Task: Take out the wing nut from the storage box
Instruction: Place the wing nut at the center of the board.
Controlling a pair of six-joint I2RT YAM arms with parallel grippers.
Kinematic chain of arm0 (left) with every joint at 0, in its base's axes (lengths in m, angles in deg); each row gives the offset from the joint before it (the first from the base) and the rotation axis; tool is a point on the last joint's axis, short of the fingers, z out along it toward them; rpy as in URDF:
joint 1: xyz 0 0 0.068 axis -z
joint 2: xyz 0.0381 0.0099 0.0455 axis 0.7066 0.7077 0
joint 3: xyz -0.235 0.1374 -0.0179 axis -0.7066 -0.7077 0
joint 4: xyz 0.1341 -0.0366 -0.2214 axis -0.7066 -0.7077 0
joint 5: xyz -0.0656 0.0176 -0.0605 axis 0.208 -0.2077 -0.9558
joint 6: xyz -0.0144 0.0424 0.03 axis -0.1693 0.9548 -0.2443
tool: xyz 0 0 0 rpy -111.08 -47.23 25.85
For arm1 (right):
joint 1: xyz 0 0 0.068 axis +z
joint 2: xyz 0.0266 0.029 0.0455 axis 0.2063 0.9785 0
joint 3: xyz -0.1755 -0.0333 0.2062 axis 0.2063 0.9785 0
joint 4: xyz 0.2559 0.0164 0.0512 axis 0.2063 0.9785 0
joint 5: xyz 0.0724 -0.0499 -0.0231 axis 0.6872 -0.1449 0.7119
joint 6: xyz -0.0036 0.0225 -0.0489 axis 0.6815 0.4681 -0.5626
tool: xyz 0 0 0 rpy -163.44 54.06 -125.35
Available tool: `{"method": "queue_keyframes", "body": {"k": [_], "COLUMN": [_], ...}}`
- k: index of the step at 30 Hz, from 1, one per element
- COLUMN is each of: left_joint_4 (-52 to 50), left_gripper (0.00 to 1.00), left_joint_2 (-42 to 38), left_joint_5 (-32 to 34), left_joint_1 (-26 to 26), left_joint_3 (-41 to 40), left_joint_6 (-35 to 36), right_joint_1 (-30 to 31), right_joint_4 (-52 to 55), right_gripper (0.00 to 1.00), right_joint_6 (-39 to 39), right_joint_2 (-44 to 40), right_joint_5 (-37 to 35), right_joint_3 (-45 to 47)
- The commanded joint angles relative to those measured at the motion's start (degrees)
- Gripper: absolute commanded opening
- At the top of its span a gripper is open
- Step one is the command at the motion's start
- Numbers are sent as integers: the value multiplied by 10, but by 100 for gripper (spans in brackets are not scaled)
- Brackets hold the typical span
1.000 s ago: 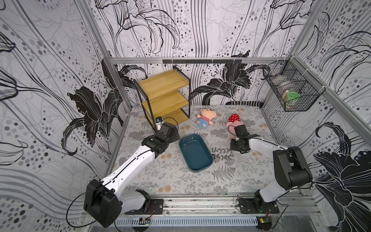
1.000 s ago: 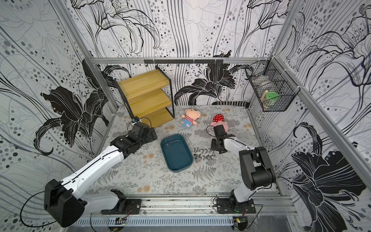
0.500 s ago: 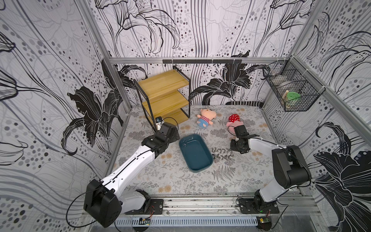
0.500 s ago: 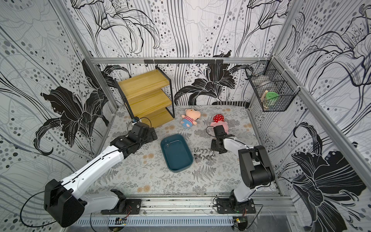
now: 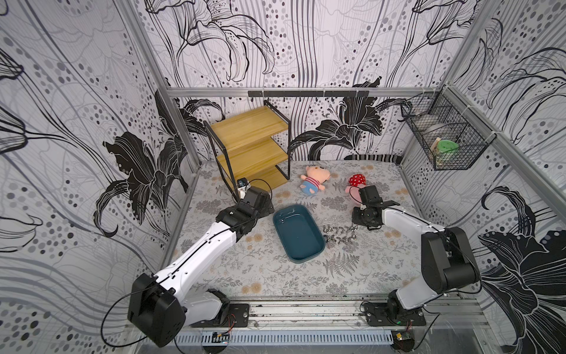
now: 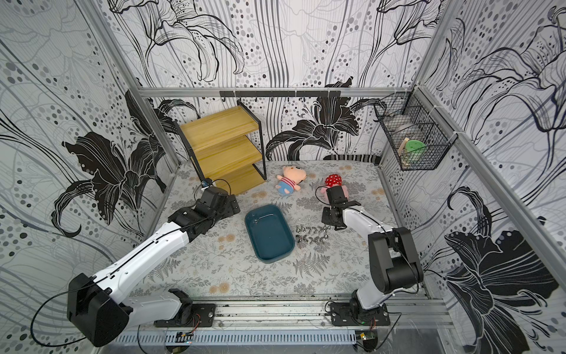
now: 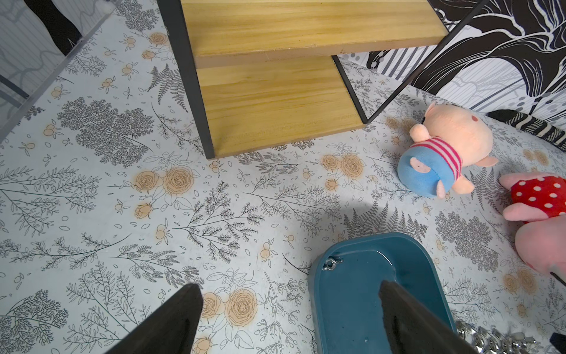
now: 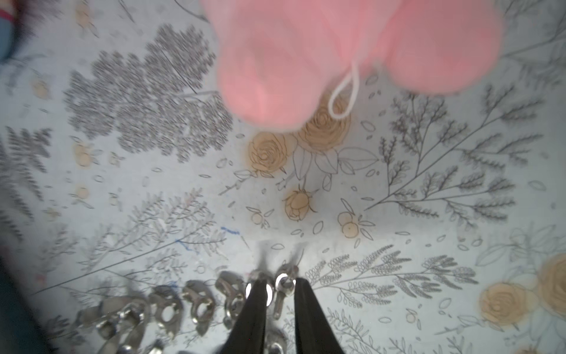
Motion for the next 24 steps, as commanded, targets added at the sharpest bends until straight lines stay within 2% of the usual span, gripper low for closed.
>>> {"method": "queue_keyframes", "body": {"k": [1,12,24], "left_joint_4": [8,10,11], "left_gripper": [95,95,95], "left_joint_2": [0,7,-7], "left_joint_5": [6,4,8], "left_joint_1": [3,3,3], "left_joint_3": [15,18,-1], "left_joint_6": [-1,-1,-4], "right_joint_1": [42,235,330], "right_joint_4": [37,54,15], "right_gripper": [22,23,24], "right_joint_6": [-9,39,85], "right_joint_2": [-21,31,155], "right_joint_5": [-6,-34,-12], "right_joint_3": [-41,-170,-264]}}
